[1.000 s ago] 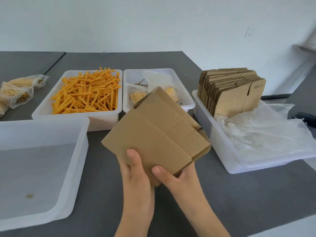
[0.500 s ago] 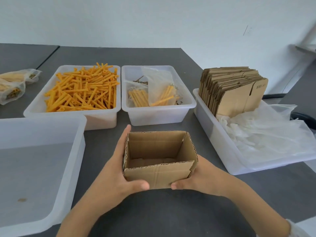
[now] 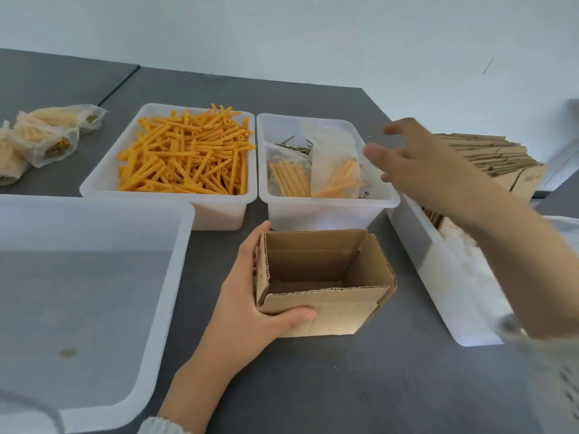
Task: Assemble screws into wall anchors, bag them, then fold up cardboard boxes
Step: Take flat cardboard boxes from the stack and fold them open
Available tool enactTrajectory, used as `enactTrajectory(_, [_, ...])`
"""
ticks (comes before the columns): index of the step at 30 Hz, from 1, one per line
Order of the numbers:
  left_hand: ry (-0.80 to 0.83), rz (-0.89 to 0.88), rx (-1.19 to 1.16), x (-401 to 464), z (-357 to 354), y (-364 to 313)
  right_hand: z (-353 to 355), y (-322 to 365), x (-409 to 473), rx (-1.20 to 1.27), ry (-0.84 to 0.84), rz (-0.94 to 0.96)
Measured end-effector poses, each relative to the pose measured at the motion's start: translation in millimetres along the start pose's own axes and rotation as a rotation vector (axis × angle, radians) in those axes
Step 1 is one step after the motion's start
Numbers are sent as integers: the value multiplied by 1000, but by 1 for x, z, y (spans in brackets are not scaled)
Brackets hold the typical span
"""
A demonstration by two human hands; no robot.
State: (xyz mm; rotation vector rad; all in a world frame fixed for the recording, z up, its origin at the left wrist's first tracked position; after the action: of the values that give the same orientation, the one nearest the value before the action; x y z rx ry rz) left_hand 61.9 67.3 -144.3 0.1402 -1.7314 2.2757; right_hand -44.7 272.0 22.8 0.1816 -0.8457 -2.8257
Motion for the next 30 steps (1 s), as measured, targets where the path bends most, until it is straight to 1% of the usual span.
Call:
enactTrajectory(2, [22,9,-11,0,-2,1,-14,-5,45,-92,115,-177])
enactTrajectory(4, [34,11,-18,-1,-3,0,-33,-10,79,-105,225,-319])
enactTrajectory(6, [34,13,-9,0,-3,0,-49,-12,101,-128,260,-401])
enactTrajectory(7, [33,15,-6,1,-3,0,-55,-12,108,-193,267,-415])
enactTrajectory(9, [37,19,-8,2,-4,0,-64,-15,119,-269,256,-408])
enactTrajectory(10, [38,18,-12,2,-4,0,-66,-16,121,-250,251,-417])
enactTrajectory(13, [42,12,-11,2,-3,-1,-66,-22,121,-141,201,-462])
enactTrajectory(15, [37,11,0,3,-4,0,-63,-25,119,-43,138,-464])
enactTrajectory(17, [32,11,9,3,-4,1,-54,-25,114,107,47,-446])
enactTrajectory(18, [28,9,12,3,-4,1,-47,-25,110,186,-16,-423])
enactTrajectory(20, [24,7,17,3,-4,2,-24,-20,98,343,-142,-314])
enactTrajectory(22, [19,0,28,4,-4,3,-1,-4,77,553,-216,-123])
enactTrajectory(23, [17,-3,32,4,-4,4,9,5,66,691,-191,-14])
enactTrajectory(24, [17,-3,34,4,-5,4,15,18,51,822,-100,103])
enactTrajectory(25, [17,-3,33,4,-5,4,15,32,36,909,65,218])
enactTrajectory(26, [16,-3,31,4,-5,5,11,45,19,917,224,293])
enactTrajectory(27, [16,-3,31,4,-5,5,4,53,3,894,342,324])
enactTrajectory(28, [18,-5,36,4,-5,5,-6,56,-9,832,402,347])
enactTrajectory(29, [20,-7,41,4,-5,5,-17,56,-18,754,379,348])
enactTrajectory(30, [22,-11,42,4,-5,5,-24,48,-22,587,279,356])
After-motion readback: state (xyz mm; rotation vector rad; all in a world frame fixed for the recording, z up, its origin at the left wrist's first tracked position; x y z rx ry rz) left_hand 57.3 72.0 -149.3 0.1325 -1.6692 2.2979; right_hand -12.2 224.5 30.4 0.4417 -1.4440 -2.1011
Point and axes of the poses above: each hand's wrist, its own x-axis towards the middle knuckle, its own z-axis out of the back of the hand, y = z × x, the point moved 4 cm from there along x, towards the middle knuckle, and after that the axes turned 10 degrees about y, right-handed, at the moved point
